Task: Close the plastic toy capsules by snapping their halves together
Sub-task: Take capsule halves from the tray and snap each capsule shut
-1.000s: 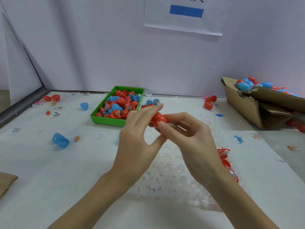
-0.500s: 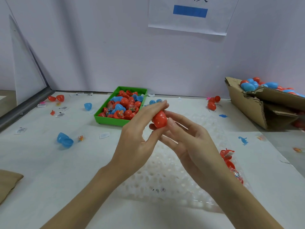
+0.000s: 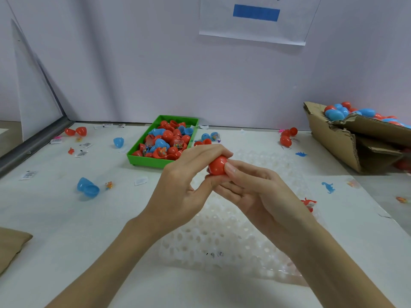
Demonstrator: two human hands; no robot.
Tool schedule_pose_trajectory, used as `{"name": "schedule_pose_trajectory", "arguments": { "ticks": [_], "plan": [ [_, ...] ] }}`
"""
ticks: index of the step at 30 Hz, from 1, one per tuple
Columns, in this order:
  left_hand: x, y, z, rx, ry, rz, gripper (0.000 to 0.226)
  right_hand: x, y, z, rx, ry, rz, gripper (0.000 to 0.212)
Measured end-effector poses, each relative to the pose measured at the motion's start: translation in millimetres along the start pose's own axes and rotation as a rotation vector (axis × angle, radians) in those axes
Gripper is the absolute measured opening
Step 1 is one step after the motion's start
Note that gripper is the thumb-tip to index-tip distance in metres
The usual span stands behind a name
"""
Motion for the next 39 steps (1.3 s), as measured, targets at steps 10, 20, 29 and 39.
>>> {"name": "schedule_pose_trajectory", "arguments": {
  "ticks": [10, 20, 29, 39],
  "plan": [
    [-8, -5, -10, 0.070, 0.115, -0.145, 0.056, 4, 0, -14, 0.197, 0.218, 0.076, 0.024],
    [4, -1, -15, 0.158, 0.082, 0.026, 0.055, -13, 17, -44, 0.682, 0.850, 0.157, 0.037],
    [0, 0, -2, 0.165, 0.214, 0.028, 0.051, -7, 8, -32, 0.349, 0.220, 0.071, 0.035],
    [-1, 4, -1, 0.213, 0.358, 0.110, 0.053, -9, 13, -38, 0.388, 0.257, 0.069, 0.033]
  ]
}}
Point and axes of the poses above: each hand's wrist, its own y-axis away from the middle knuckle, its own x-axis out of the back of the hand, z = x × y, the point moved 10 cm from there along -y, towards the middle knuckle, and after that the axes turned 14 degrees about -y, right-handed, at the moved point
